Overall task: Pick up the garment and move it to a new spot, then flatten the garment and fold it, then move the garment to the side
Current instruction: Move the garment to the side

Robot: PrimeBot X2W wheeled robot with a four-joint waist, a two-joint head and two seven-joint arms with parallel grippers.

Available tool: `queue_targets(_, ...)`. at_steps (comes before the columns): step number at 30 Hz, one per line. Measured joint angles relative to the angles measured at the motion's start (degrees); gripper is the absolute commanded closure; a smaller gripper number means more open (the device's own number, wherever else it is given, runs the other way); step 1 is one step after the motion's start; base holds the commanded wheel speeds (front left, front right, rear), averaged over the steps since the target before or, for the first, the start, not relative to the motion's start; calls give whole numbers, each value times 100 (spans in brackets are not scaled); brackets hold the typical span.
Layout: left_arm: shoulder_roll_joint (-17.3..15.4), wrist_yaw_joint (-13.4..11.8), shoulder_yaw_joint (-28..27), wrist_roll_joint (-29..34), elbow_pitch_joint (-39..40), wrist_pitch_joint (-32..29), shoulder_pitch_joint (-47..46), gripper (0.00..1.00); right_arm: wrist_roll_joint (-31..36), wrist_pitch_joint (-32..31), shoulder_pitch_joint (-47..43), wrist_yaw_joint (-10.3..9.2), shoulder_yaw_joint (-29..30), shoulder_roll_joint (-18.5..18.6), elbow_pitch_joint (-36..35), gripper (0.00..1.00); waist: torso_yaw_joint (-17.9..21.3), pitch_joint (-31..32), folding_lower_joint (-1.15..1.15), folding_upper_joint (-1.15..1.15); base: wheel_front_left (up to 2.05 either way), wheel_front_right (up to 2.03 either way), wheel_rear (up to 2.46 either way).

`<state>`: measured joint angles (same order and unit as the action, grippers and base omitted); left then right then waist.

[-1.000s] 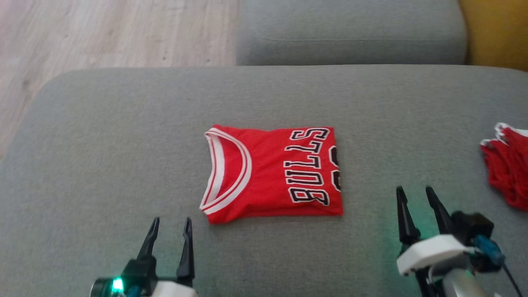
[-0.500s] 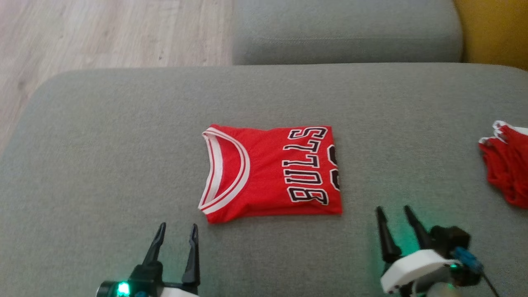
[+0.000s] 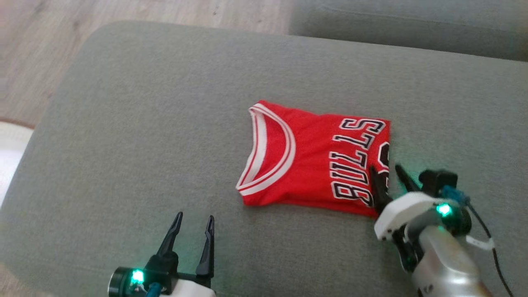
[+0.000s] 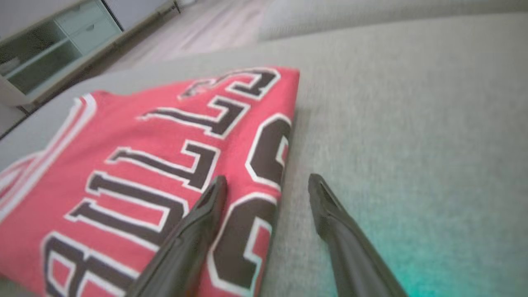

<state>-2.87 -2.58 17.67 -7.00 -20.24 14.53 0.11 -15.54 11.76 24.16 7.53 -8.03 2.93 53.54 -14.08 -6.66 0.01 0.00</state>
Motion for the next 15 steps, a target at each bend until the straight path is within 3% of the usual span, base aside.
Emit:
queue_targets(1,0,0,3,1,0,0,0,0,8,-20,-1,0,15,0,166,19,-47,-27,0,0,0,0,0)
queue_targets(2,0,-2,4,0,1,0,-1,0,13,-15,15,0,20,2,227,66,-83,-51,0,0,0,0,0)
queue_targets(3,0,-3,4,0,1,0,-3,0,-48,-14,55,0,-5,15,264,100,-105,-76,-1,0,0,0,0)
queue_targets(10,0,-43,-96,3,2,0,-5,0,-172,163,265,0,-231,-19,468,100,92,-77,-1,0,0,0,0)
queue_targets(15,0,-35,-155,57,12,0,-5,0,-364,240,201,0,-245,-22,389,100,571,-8,-1,0,0,0,0)
